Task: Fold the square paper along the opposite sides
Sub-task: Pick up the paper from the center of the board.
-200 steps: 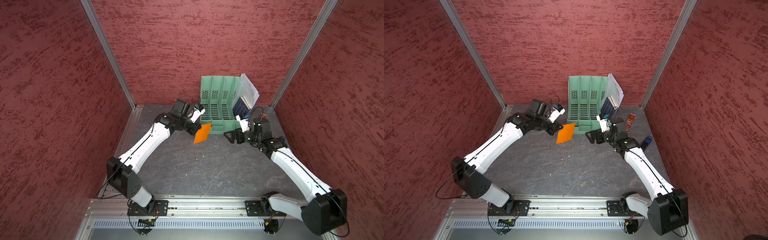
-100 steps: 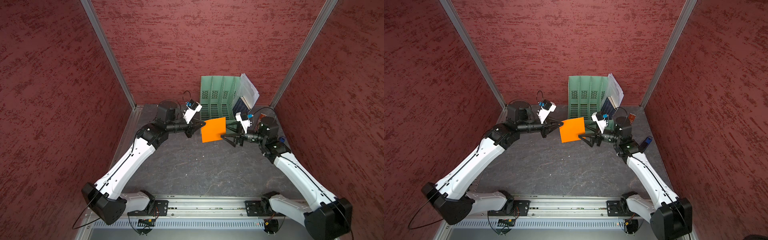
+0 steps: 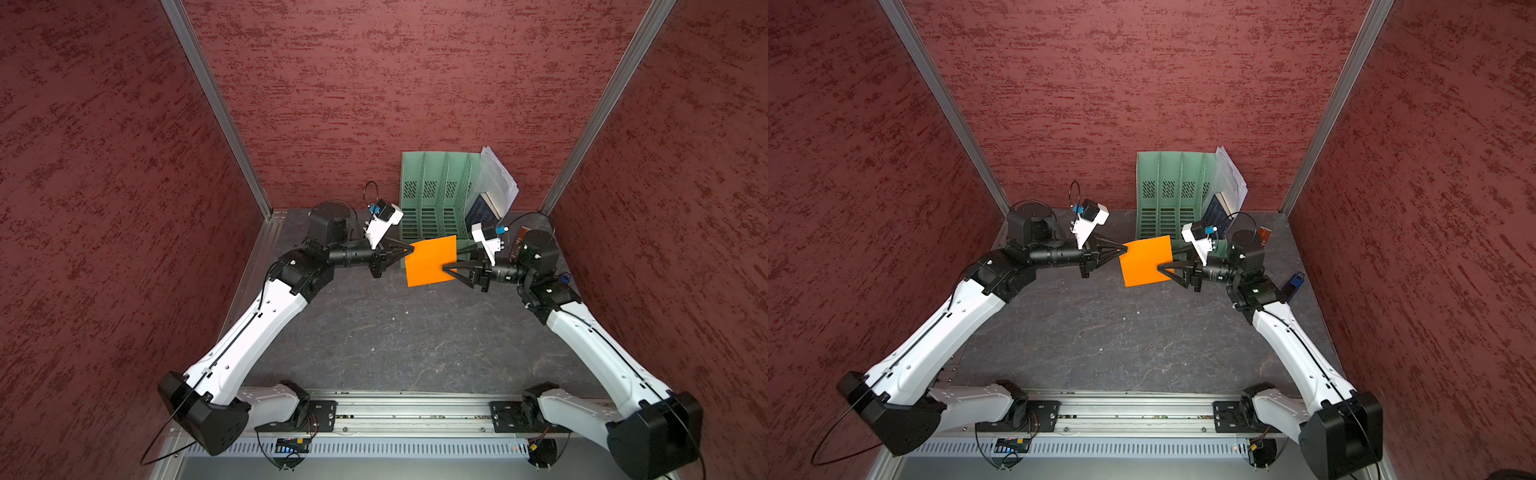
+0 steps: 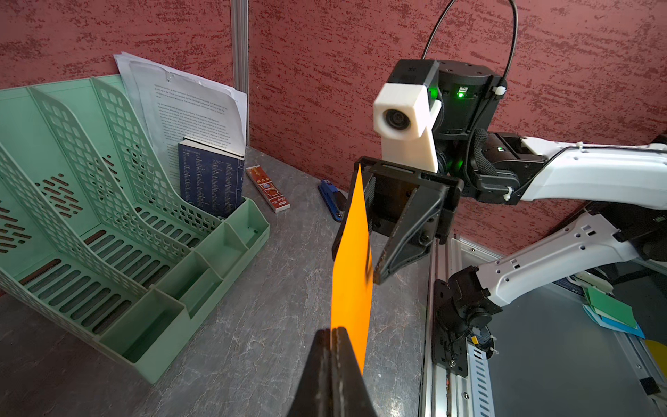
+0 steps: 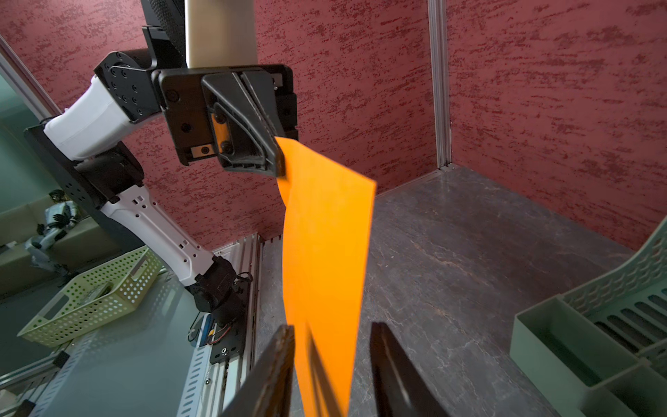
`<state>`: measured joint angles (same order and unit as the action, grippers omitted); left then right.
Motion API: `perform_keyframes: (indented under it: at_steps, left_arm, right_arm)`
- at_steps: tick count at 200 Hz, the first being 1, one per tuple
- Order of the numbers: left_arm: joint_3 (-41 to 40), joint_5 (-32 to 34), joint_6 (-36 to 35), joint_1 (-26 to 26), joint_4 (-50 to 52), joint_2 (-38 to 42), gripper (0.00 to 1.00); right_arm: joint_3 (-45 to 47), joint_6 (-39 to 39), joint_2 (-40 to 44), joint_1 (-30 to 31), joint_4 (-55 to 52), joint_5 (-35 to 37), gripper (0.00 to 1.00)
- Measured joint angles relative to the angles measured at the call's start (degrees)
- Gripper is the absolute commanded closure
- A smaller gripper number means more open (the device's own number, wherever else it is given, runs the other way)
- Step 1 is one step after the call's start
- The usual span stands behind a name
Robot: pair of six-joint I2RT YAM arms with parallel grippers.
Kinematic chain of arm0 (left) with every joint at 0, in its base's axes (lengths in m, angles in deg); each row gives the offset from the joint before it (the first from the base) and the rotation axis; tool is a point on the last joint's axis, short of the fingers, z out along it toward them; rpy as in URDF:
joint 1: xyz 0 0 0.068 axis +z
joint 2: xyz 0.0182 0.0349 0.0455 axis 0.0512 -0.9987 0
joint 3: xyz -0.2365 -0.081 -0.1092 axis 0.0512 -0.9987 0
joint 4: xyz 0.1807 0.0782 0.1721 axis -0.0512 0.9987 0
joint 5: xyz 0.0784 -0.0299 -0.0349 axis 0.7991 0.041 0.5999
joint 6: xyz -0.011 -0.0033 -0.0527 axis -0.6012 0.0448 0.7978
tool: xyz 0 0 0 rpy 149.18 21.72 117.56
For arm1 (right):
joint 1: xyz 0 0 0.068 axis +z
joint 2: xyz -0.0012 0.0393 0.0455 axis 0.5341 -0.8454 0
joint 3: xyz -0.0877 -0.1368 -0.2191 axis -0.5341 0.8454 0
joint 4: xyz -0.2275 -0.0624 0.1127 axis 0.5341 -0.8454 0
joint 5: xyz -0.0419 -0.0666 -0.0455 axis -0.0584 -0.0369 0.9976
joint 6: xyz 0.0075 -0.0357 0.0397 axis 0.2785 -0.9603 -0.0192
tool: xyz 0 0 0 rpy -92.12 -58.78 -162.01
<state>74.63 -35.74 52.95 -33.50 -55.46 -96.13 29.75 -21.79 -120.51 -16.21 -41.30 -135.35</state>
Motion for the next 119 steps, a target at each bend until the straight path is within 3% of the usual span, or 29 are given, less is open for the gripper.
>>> perform_keyframes:
  at_steps: [20, 48, 76, 89, 100, 108, 119]
  left_arm:
    - [0.0, -0.1, 0.0, 0.0, 0.0, 0.0, 0.95]
    - [0.0, -0.1, 0.0, 0.0, 0.0, 0.0, 0.94]
    - [0.0, -0.4, 0.0, 0.0, -0.1, 0.0, 0.87]
    - [0.0, -0.6, -0.4, 0.0, -0.4, 0.0, 0.67]
    - [0.0, -0.9, 0.0, 0.0, -0.9, 0.0, 0.2]
    - [0.0, -1.2, 0.0, 0.0, -1.1, 0.0, 0.1]
    - [-0.1, -1.8, 0.0, 0.0, -1.5, 0.0, 0.04]
  right_arm:
    - [0.0, 0.0, 0.0, 0.0, -0.4, 0.2, 0.73]
    - [0.0, -0.1, 0.0, 0.0, -1.2, 0.5, 1.0]
    - [0.0, 0.0, 0.0, 0.3, -1.7, 1.0, 1.0]
    - [0.0, -0.1, 0.0, 0.3, -1.8, 1.2, 1.0]
    - [0.0, -0.1, 0.0, 0.5, -2.0, 1.3, 1.0]
    - [0.0, -0.1, 0.0, 0.6, -2.0, 1.3, 1.0]
    - [0.0, -0.1, 0.0, 0.7, -2.1, 1.3, 1.0]
